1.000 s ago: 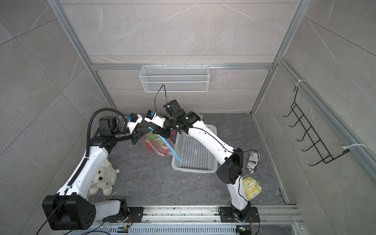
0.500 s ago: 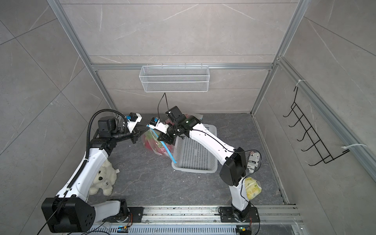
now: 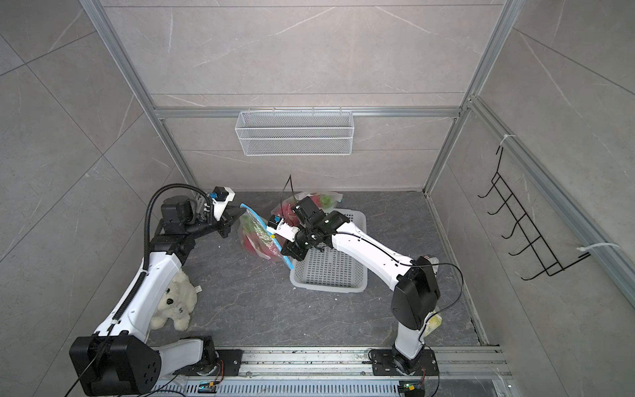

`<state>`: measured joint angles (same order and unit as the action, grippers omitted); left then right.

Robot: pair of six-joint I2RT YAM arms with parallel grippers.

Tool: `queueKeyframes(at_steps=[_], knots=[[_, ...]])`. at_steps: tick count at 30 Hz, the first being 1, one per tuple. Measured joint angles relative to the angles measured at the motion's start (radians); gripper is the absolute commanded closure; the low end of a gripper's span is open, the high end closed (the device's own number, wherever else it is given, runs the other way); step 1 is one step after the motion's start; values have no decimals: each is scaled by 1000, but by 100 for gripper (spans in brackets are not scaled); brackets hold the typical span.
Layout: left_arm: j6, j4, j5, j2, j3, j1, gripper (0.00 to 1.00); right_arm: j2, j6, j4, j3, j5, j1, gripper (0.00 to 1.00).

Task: Open the zip-top bag and take out the dragon fruit
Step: Unzip the zipper on the zipper food storage bag.

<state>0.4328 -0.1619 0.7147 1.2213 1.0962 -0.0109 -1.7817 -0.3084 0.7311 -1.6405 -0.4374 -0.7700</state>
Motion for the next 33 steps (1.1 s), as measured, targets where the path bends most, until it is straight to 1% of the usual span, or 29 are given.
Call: queueKeyframes(at_steps=[6, 11, 14, 18, 22, 28, 33], knots=[[-7, 15, -11, -4, -8, 0, 100, 47, 32, -14, 95, 17, 0, 84], [-11, 22, -8, -7, -10, 0, 100, 50, 58, -32, 87, 23, 0, 76], [-11, 24, -3, -7, -11, 0, 100, 49, 80, -33, 33, 33, 0, 70], [-11, 29, 5, -7, -11, 0, 100, 27, 109, -52, -98, 35, 0, 70], [-14, 29, 18, -7, -11, 0, 100, -21, 122, -71, -187, 33, 0, 69], [-14, 28, 22, -7, -11, 0, 100, -94, 130, -72, -219, 39, 0, 69], [-14, 28, 24, -7, -12, 0, 100, -124, 129, -67, -245, 81, 0, 68]])
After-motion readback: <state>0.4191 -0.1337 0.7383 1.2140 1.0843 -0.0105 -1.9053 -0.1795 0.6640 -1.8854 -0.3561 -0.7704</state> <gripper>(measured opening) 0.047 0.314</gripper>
